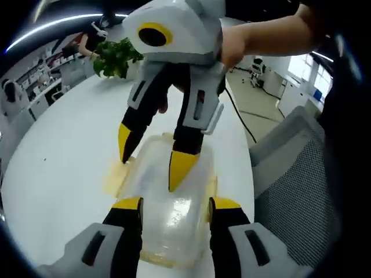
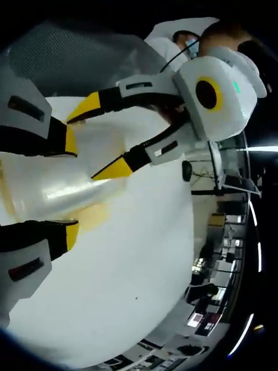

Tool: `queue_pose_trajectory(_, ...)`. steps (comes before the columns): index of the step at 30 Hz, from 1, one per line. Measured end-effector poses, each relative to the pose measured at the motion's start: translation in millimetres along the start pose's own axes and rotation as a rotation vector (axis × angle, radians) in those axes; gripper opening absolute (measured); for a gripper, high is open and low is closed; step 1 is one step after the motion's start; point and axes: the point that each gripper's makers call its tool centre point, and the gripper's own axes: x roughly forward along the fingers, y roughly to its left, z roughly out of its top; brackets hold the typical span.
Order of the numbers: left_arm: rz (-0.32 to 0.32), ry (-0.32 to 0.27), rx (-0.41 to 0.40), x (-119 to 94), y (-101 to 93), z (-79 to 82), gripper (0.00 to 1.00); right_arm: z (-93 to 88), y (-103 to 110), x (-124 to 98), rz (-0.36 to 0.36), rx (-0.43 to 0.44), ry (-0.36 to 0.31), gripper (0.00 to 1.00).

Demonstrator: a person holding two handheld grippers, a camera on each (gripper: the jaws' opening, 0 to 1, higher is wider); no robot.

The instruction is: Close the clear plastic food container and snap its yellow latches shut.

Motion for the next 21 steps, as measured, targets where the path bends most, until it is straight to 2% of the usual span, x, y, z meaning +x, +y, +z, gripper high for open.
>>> queue_pose_trajectory(1,0.002,0.006,0.036,1,-0.8,-0.4,0.49,-0.5,0,0,0.000,-0.011,0.005,0.43)
queue_pose_trajectory(2,0.003,0.008,0.027,2,-2.7,-0.8,0.50,-0.9,0,0,0.001,-0.027,0.011,0.43)
queue_pose_trajectory(9,0.038,0.047,0.114,4,-3.8,-4.0,0.51,-8.6,-1,1,0.029,-0.008,0.044,0.44)
queue_pose_trajectory(16,0.063,0.062,0.137,4,-2.7,-5.7,0.51,-9.6,-2,2,0.072,0.002,0.059,0.45)
queue_pose_trajectory(21,0.069,0.105,0.181,4,-3.6,-7.4,0.52,-12.2,-8,-2,0.122,-0.068,0.147,0.45)
